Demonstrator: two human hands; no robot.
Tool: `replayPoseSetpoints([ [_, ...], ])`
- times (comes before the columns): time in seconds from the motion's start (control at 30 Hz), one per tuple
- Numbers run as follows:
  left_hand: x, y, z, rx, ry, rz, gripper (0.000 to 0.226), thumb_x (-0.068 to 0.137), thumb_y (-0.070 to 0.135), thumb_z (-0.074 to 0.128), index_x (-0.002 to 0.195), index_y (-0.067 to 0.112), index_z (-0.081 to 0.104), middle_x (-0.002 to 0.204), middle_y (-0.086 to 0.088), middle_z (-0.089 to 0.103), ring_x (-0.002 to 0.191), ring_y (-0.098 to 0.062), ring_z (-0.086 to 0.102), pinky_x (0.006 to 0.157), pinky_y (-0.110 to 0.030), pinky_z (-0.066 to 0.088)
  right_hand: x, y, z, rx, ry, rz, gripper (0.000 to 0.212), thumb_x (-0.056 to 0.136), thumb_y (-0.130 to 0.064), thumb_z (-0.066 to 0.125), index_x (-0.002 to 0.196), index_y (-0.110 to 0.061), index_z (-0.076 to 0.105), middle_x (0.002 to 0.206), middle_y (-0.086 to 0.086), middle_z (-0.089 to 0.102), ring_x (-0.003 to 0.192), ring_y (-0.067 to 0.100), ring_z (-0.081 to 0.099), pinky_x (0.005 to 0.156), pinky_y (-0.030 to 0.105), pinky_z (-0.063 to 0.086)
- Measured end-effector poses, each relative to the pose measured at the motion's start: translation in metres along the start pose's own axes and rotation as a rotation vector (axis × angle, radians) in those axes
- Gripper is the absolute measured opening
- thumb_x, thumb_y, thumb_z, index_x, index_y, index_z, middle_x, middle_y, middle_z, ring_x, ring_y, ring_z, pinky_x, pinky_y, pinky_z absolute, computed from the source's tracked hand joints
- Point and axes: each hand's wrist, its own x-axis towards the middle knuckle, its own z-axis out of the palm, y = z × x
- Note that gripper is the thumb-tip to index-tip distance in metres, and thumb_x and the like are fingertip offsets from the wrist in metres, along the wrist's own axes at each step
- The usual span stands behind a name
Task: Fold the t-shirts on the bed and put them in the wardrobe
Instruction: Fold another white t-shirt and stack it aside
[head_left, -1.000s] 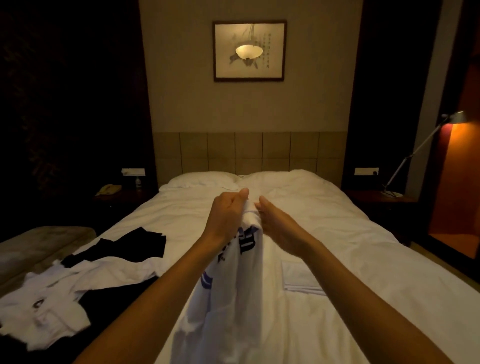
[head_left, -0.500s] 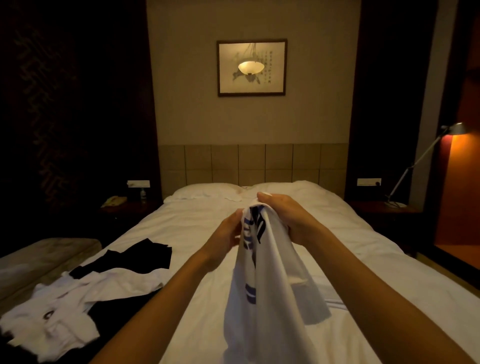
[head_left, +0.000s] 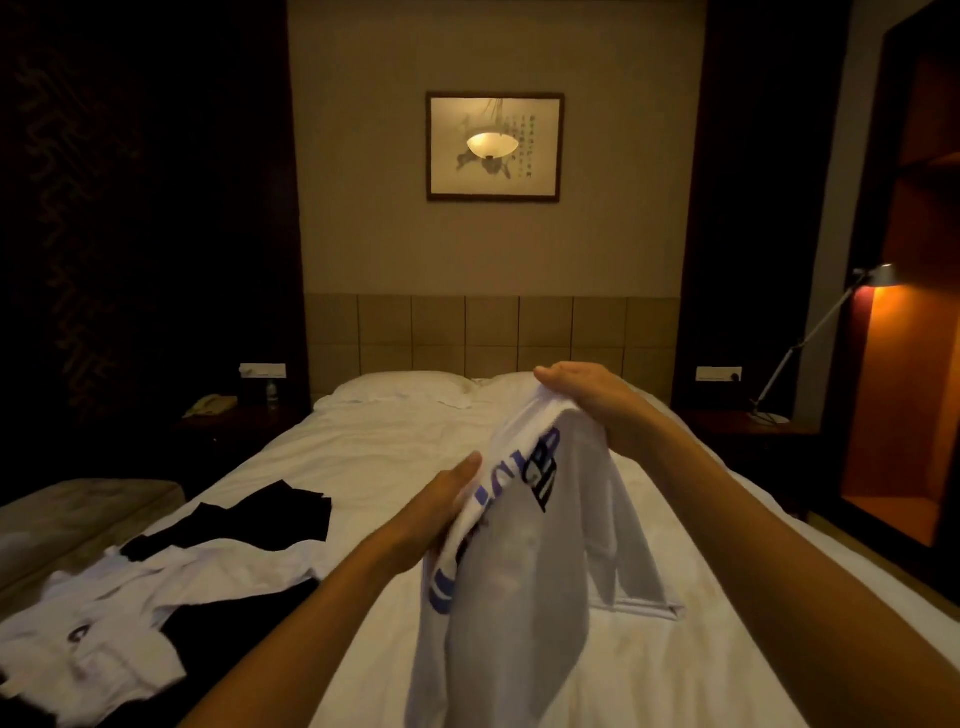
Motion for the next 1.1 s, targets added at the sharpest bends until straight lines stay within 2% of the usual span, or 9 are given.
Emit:
replayPoseSetpoints([
  [0.07, 0.001, -0.001, -0.01, 0.058, -0.058, -0.066, 0.062, 0.081, 0.069, 0.046, 0.122, 0.024, 0.06, 0.115, -0.004, 0.07, 0.104, -0.023, 0.066, 0.094, -0.034, 0.05, -0.002, -0.002, -0.004, -0.028, -0.071, -0.013, 0.028, 0.093, -0.037, 0.063, 0.07, -0.02, 0.058, 0.069, -0.002, 0.058, 0.063, 0.012, 0.057, 0.061, 0.025, 0.049],
  [0.17, 0.0, 0.005, -0.025, 0.161, -0.148, -0.012, 0.063, 0.074, 0.07, 0.067, 0.101, 0.013, 0.068, 0.093, -0.011, 0.073, 0.08, -0.027, 0.07, 0.075, -0.036, 0.058, 0.0, -0.002, -0.004, -0.129, -0.068, -0.067, 0.023, 0.092, -0.035, 0.064, 0.078, -0.019, 0.056, 0.075, 0.0, 0.059, 0.066, 0.012, 0.059, 0.061, 0.024, 0.051],
  [0.3, -0.003, 0.018, -0.044, 0.022, -0.097, 0.096, 0.074, 0.063, 0.059, 0.078, 0.109, 0.003, 0.064, 0.099, -0.018, 0.072, 0.085, -0.032, 0.069, 0.071, -0.036, 0.059, 0.004, 0.001, -0.012, -0.115, -0.013, -0.177, 0.019, 0.085, -0.025, 0.073, 0.078, -0.018, 0.058, 0.075, -0.002, 0.058, 0.068, 0.011, 0.055, 0.06, 0.023, 0.049],
  [0.43, -0.002, 0.046, -0.063, 0.114, 0.128, 0.167, 0.036, 0.094, 0.046, 0.058, 0.101, 0.011, 0.064, 0.107, -0.019, 0.067, 0.099, -0.038, 0.065, 0.089, -0.049, 0.056, 0.004, 0.0, -0.024, -0.113, -0.06, -0.14, 0.015, 0.083, -0.022, 0.076, 0.096, -0.017, 0.071, 0.097, -0.002, 0.068, 0.088, 0.014, 0.066, 0.069, 0.021, 0.054],
  [0.53, -0.002, 0.06, -0.077, 0.309, 0.159, 0.237, 0.037, 0.093, 0.043, 0.062, 0.093, 0.006, 0.065, 0.097, -0.016, 0.068, 0.09, -0.031, 0.067, 0.083, -0.048, 0.057, 0.002, 0.002, -0.033, -0.19, -0.103, -0.084, 0.025, 0.083, -0.031, 0.075, 0.107, -0.025, 0.074, 0.112, -0.008, 0.068, 0.103, 0.012, 0.064, 0.074, 0.018, 0.053],
  [0.67, -0.004, 0.069, -0.074, 0.353, 0.132, 0.28, 0.03, 0.095, 0.038, 0.059, 0.069, 0.023, 0.059, 0.075, 0.005, 0.064, 0.075, -0.015, 0.061, 0.071, -0.031, 0.052, 0.004, 0.009, -0.024, -0.382, -0.216, -0.009, 0.018, 0.084, -0.038, 0.074, 0.093, -0.024, 0.079, 0.101, -0.005, 0.071, 0.099, 0.016, 0.065, 0.085, 0.028, 0.055],
  [0.8, 0.0, 0.078, -0.06, 0.396, 0.08, 0.313, 0.027, 0.096, 0.035, 0.06, 0.072, 0.022, 0.061, 0.078, 0.005, 0.061, 0.071, -0.002, 0.058, 0.072, -0.024, 0.047, 0.004, 0.018, -0.003, -0.537, -0.331, 0.055, 0.019, 0.088, -0.037, 0.07, 0.095, -0.02, 0.075, 0.105, -0.001, 0.067, 0.101, 0.017, 0.062, 0.089, 0.03, 0.054],
  [0.97, 0.005, 0.09, -0.042, 0.408, 0.032, 0.386, 0.021, 0.094, 0.034, 0.062, 0.077, 0.025, 0.067, 0.075, 0.014, 0.065, 0.072, 0.0, 0.061, 0.067, -0.018, 0.049, -0.007, 0.02, 0.028, -0.218, -0.486, -0.001, 0.046, 0.09, -0.024, 0.07, 0.132, -0.026, 0.051, 0.129, -0.004, 0.059, 0.116, 0.014, 0.06, 0.096, 0.032, 0.053],
  [1.1, 0.009, 0.092, -0.032, 0.424, 0.025, 0.412, 0.017, 0.091, 0.034, 0.065, 0.08, 0.022, 0.07, 0.083, 0.002, 0.067, 0.079, -0.011, 0.063, 0.069, -0.024, 0.049, -0.013, 0.028, 0.065, -0.15, -0.553, 0.047, 0.046, 0.09, -0.024, 0.068, 0.132, -0.027, 0.049, 0.125, 0.0, 0.062, 0.115, 0.02, 0.062, 0.094, 0.035, 0.055],
])
